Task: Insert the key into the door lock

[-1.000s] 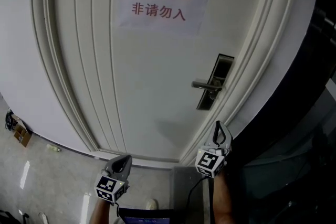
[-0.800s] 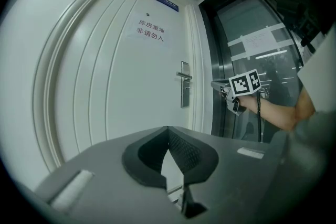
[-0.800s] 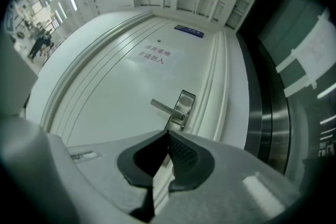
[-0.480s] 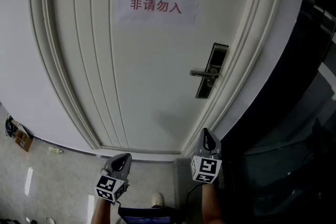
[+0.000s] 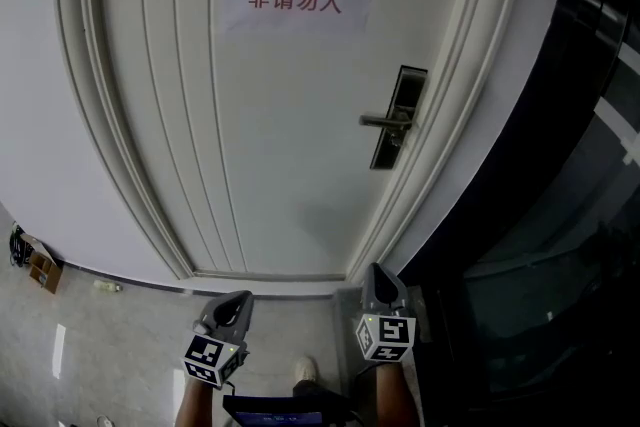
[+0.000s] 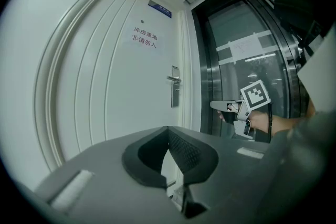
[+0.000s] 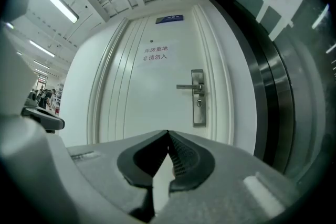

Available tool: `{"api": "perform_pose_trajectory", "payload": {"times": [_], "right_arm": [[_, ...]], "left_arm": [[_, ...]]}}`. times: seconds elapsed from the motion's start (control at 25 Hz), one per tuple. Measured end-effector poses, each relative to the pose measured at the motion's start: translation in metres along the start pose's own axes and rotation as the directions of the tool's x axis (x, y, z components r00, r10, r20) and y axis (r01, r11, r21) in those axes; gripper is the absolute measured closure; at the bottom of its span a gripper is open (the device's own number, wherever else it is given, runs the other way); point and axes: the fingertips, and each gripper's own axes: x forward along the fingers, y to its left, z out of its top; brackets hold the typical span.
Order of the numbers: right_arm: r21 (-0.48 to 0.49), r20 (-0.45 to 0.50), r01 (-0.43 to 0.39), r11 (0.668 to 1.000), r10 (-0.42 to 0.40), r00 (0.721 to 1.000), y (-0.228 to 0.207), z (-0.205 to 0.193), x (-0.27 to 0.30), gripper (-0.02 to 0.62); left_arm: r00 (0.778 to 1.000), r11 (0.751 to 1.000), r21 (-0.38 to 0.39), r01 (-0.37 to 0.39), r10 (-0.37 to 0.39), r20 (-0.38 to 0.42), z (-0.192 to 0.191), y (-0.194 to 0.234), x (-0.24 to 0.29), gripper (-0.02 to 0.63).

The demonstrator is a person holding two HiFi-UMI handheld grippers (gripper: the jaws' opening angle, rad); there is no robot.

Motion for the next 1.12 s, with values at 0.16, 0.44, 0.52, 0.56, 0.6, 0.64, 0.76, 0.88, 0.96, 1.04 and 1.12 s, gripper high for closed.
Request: {"api": "perform_pose_trajectory", "payload": {"times": [0.16, 0.44, 0.52, 0.56, 0.6, 0.64, 0.76, 0.88, 0.96, 1.04, 1.12], "right_arm": [[0.011, -0.007, 0.001, 1.000, -0.001, 1.000, 0.012, -0.007, -0.024, 0.594], [0.018, -0.037, -0.025, 1.000, 0.025, 0.999, 0.040, -0.021, -0.055, 0.594], [0.015, -0.040, -0.034, 0.999, 0.035, 0.999, 0.047, -0.023, -0.065, 0.594], [0.013, -0.037, -0.038, 0.999, 0.039, 0.999, 0.050, -0.023, -0.069, 0.594], [0.012, -0.032, -0.041, 0.999, 0.042, 0.999, 0.053, -0.023, -0.074, 0.594], [0.012, -0.027, -0.043, 0.999, 0.044, 0.999, 0.055, -0.023, -0.078, 0.594], [0.016, -0.018, -0.041, 0.999, 0.042, 0.999, 0.058, -0.023, -0.094, 0.594], [0.018, -0.017, -0.039, 0.999, 0.039, 0.999, 0.061, -0.024, -0.109, 0.594], [0.020, -0.021, -0.039, 0.999, 0.039, 0.999, 0.064, -0.026, -0.120, 0.594], [0.019, -0.021, -0.037, 0.999, 0.037, 0.999, 0.065, -0.028, -0.130, 0.594], [0.019, -0.015, -0.033, 0.999, 0.033, 0.999, 0.065, -0.030, -0.139, 0.594]], "left_arm": [[1.000, 1.000, -0.005, -0.003, 0.003, -0.002, -0.005, -0.002, -0.017, 0.604], [1.000, 1.000, -0.015, -0.010, 0.010, 0.013, -0.004, -0.002, -0.043, 0.604], [1.000, 1.000, -0.018, -0.006, 0.006, 0.017, -0.004, -0.006, -0.048, 0.604], [1.000, 1.000, -0.019, -0.002, 0.003, 0.017, -0.005, -0.009, -0.050, 0.604], [1.000, 1.000, -0.021, 0.002, -0.001, 0.017, -0.005, -0.011, -0.052, 0.604], [1.000, 1.000, -0.021, 0.006, -0.006, 0.017, -0.005, -0.014, -0.055, 0.604], [1.000, 1.000, -0.022, 0.016, -0.016, 0.016, -0.008, -0.022, -0.064, 0.604], [1.000, 1.000, -0.024, 0.018, -0.018, 0.018, -0.010, -0.027, -0.074, 0.604], [1.000, 1.000, -0.023, 0.018, -0.018, 0.019, -0.010, -0.030, -0.079, 0.604], [1.000, 1.000, -0.019, 0.019, -0.018, 0.022, -0.010, -0.033, -0.085, 0.604], [1.000, 1.000, -0.016, 0.021, -0.020, 0.023, -0.011, -0.037, -0.090, 0.604]]}}
